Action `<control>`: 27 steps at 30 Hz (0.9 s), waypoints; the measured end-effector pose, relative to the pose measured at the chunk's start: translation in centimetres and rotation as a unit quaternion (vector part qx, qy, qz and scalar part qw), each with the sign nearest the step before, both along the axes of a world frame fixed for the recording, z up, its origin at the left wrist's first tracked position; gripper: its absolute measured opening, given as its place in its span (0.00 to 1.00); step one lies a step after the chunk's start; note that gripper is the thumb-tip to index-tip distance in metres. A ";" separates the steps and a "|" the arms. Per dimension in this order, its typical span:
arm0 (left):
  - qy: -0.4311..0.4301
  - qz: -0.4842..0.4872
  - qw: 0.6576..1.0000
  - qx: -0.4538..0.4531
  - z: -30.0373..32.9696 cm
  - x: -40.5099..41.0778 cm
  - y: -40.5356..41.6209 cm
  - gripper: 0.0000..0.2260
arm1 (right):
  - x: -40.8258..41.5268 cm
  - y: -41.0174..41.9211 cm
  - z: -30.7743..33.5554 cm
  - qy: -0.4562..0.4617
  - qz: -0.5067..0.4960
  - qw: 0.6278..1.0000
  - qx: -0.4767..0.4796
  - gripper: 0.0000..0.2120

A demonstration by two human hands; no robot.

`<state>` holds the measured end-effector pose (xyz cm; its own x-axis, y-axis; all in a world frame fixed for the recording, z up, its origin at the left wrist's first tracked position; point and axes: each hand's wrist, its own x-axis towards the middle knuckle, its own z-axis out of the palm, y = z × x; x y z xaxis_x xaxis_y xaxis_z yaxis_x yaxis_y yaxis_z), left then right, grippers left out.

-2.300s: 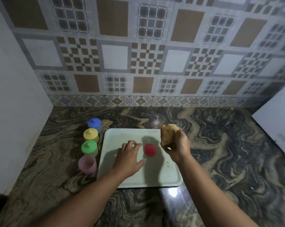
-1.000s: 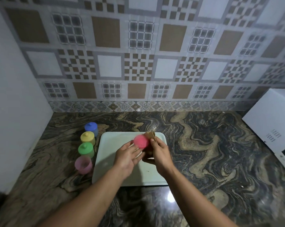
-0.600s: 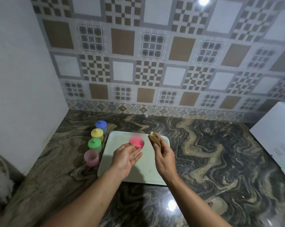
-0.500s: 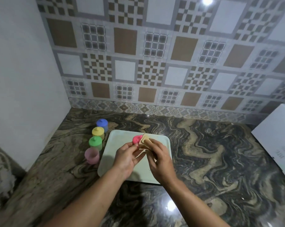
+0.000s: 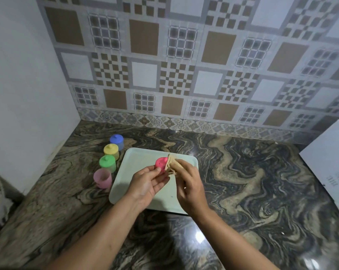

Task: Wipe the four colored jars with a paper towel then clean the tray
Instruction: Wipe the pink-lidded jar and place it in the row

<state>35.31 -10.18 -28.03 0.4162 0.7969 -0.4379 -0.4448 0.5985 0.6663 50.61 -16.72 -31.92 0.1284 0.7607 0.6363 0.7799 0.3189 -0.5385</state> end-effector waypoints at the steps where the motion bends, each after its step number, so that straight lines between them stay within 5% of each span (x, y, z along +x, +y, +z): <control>1: 0.008 -0.012 1.000 0.002 0.0 0.2 -0.2 0.07 | 0.3 0.4 -0.7 0.025 -0.018 0.999 -0.017 0.16; 5: 0.021 -0.026 0.999 0.004 0.0 1.0 -0.6 0.06 | 1.9 2.5 -0.4 0.262 -0.089 0.952 -0.133 0.11; 11: 0.005 -0.027 1.000 0.000 0.5 1.5 0.6 0.08 | 1.1 0.7 -0.3 0.054 -0.041 0.998 -0.005 0.17; 16: 0.025 -0.029 0.999 -0.021 0.0 0.8 1.1 0.07 | 2.1 3.4 -0.2 0.261 -0.064 0.952 -0.149 0.15; 21: 0.023 -0.012 1.000 -0.005 0.2 0.3 2.0 0.06 | 0.3 2.3 0.5 0.180 0.012 0.982 -0.065 0.17; 27: 0.067 0.021 0.993 0.095 0.7 1.0 1.3 0.11 | -2.1 2.8 -0.5 0.210 -0.013 0.975 -0.067 0.19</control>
<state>36.28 -8.88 -27.33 0.3291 0.8857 -0.3273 -0.3660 0.4392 0.8205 48.56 -13.95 -32.46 0.3767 0.8260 0.4194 0.4893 0.2070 -0.8472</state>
